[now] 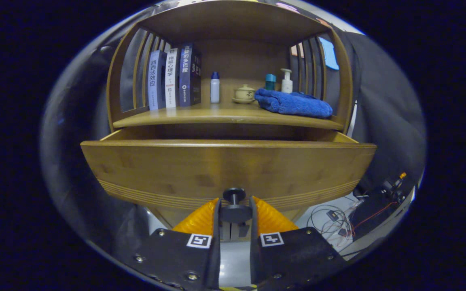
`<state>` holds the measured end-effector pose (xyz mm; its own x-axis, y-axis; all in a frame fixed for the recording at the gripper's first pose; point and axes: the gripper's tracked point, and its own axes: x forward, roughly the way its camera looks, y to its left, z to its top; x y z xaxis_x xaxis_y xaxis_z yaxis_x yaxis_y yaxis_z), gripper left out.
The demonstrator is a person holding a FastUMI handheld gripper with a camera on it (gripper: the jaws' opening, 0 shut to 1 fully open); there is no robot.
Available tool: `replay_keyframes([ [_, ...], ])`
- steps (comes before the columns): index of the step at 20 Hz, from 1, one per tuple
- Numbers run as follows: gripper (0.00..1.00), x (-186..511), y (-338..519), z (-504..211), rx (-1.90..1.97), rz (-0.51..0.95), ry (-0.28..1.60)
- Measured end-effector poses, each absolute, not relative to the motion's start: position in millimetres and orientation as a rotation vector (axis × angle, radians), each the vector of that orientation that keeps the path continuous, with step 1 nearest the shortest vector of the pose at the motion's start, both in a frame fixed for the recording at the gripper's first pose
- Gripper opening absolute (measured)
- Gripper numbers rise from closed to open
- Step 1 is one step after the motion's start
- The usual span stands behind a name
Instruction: Pull open the drawer, take out the items inside it, and place them on the countertop above the cabinet.
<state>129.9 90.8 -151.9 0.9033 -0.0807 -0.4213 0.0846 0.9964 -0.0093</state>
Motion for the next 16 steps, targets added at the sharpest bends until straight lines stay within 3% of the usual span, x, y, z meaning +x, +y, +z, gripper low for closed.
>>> replay_keyframes([
  [15,0.30,68.2,90.4,-161.0,0.002,-0.122,0.492],
  [16,0.33,68.2,90.5,-160.1,-0.005,-0.122,0.485],
])
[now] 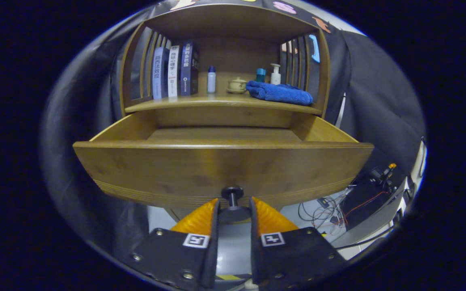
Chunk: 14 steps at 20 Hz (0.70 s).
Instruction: Pull open the drawer, take out the items inside it, and place them on the countertop above the cabinet.
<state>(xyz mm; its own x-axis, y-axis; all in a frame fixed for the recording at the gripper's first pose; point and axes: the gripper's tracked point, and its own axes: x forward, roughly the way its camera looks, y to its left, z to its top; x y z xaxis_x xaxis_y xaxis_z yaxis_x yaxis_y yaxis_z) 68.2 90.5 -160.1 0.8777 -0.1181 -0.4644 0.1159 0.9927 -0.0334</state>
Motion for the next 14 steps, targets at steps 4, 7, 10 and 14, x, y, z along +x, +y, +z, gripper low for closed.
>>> replay_keyframes([
  [4,0.46,57.7,96.7,-134.9,0.026,-0.106,0.412],
  [7,0.51,53.0,105.1,-88.5,0.007,-0.102,0.309],
  [10,0.51,63.0,103.3,-42.4,-0.056,-0.126,0.265],
  [14,0.48,107.3,94.6,-14.8,-0.044,-0.160,0.333],
])
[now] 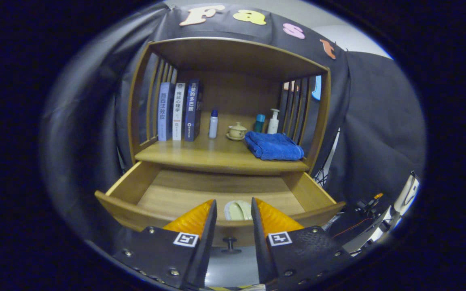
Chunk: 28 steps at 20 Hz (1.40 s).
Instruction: Pull open the drawer, take out the items inside it, and place them on the countertop above the cabinet.
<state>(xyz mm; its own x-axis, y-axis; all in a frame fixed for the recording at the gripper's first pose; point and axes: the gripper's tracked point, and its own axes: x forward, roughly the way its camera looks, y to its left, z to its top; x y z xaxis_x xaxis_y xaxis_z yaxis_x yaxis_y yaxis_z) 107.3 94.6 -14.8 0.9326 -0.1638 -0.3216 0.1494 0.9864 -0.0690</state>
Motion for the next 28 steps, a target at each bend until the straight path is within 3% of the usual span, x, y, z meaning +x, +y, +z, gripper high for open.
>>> replay_keyframes([
  [6,0.49,160.4,61.5,-42.0,0.022,-0.239,0.584],
  [12,0.49,187.7,60.7,-108.8,0.084,-0.212,0.844],
  [18,0.49,193.5,57.7,-159.2,-0.001,-0.191,0.977],
  [20,0.29,185.9,60.9,-160.3,-0.026,-0.154,0.998],
  [22,0.31,192.7,66.2,-151.5,-0.006,-0.152,0.976],
  [23,0.20,191.8,67.1,-156.4,-0.003,-0.151,0.961],
  [28,0.15,189.5,57.3,-142.8,-0.024,-0.234,0.898],
])
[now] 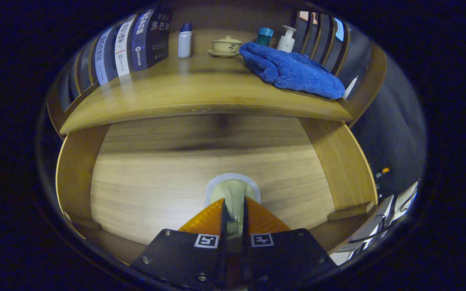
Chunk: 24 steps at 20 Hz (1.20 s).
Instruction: Pull open the drawer, take out the items inside it, and place them on the countertop above the cabinet.
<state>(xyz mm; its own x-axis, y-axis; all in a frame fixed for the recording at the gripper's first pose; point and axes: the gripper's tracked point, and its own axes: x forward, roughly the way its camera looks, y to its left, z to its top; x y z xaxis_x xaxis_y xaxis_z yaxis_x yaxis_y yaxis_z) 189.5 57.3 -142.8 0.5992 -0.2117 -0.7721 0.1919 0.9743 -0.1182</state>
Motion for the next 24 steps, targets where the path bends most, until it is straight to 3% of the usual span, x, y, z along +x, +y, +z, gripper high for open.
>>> replay_keyframes([
  [12,0.15,180.0,64.3,-42.0,0.031,-0.338,0.677],
  [18,0.15,222.8,92.1,3.7,0.051,-0.266,0.567],
  [24,0.15,290.4,116.3,1.8,0.038,-0.156,0.553],
])
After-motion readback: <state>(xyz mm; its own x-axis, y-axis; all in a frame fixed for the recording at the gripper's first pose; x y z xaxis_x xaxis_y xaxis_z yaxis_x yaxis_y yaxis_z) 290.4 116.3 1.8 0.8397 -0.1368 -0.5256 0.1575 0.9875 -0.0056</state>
